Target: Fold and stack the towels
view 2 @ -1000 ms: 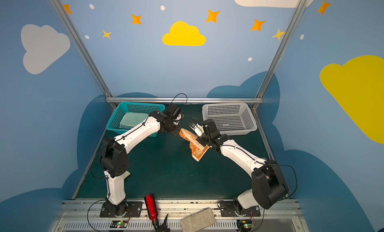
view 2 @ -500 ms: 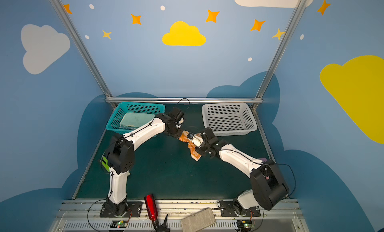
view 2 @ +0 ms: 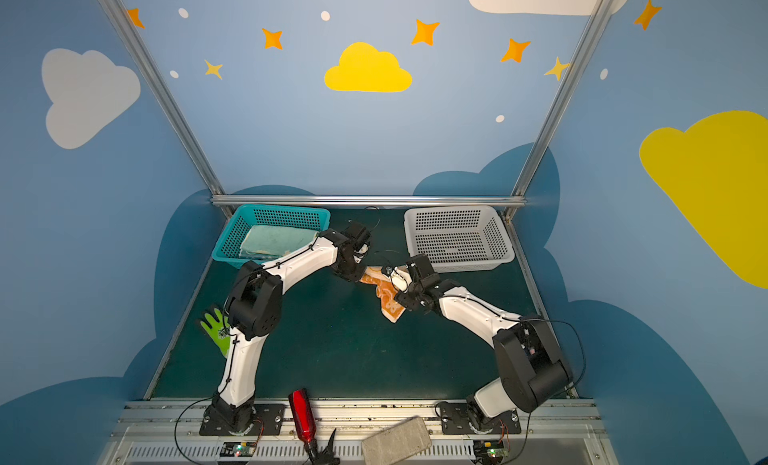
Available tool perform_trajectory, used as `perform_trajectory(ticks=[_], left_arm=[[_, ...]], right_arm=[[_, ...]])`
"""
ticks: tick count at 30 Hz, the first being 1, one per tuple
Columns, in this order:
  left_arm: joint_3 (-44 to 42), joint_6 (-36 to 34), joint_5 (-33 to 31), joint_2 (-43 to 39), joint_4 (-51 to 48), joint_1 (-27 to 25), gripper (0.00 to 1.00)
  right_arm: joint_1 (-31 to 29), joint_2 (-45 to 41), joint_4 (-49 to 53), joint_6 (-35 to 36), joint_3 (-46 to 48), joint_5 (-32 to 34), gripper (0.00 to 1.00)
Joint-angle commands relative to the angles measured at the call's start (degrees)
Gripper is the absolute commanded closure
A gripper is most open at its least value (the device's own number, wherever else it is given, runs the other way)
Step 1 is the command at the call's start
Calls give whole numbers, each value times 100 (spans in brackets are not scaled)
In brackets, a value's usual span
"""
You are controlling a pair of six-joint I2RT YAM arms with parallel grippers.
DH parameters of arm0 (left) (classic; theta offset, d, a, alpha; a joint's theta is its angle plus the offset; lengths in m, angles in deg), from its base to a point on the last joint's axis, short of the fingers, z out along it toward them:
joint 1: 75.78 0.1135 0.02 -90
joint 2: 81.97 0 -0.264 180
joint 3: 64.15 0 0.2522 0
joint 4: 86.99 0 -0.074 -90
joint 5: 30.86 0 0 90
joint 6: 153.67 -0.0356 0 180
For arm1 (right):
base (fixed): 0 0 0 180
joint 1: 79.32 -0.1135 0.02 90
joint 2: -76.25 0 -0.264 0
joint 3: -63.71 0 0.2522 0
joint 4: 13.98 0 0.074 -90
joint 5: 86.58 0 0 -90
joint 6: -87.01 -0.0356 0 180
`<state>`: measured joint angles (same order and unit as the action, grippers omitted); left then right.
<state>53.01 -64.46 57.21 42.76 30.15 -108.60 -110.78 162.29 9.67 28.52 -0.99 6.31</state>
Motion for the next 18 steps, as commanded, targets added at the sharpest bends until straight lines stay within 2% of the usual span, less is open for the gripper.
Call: perform_trajectory(ticks=[1, 5, 10, 16, 18], left_arm=[[140, 49, 96, -52, -65, 43, 95], [147, 44, 106, -57, -64, 56, 95], [147, 15, 115, -81, -64, 63, 96], [172, 0, 114, -90, -64, 79, 96], [181, -13, 114, -93, -73, 73, 96]], right_arm=[[100, 233, 219, 29, -160, -235, 30], [222, 547, 235, 170, -280, -377, 33], [318, 1034, 365, 154, -624, -75, 36], [420, 1404, 542, 136, -1027, 66, 45], [455, 1459, 571, 169, -1091, 17, 52]])
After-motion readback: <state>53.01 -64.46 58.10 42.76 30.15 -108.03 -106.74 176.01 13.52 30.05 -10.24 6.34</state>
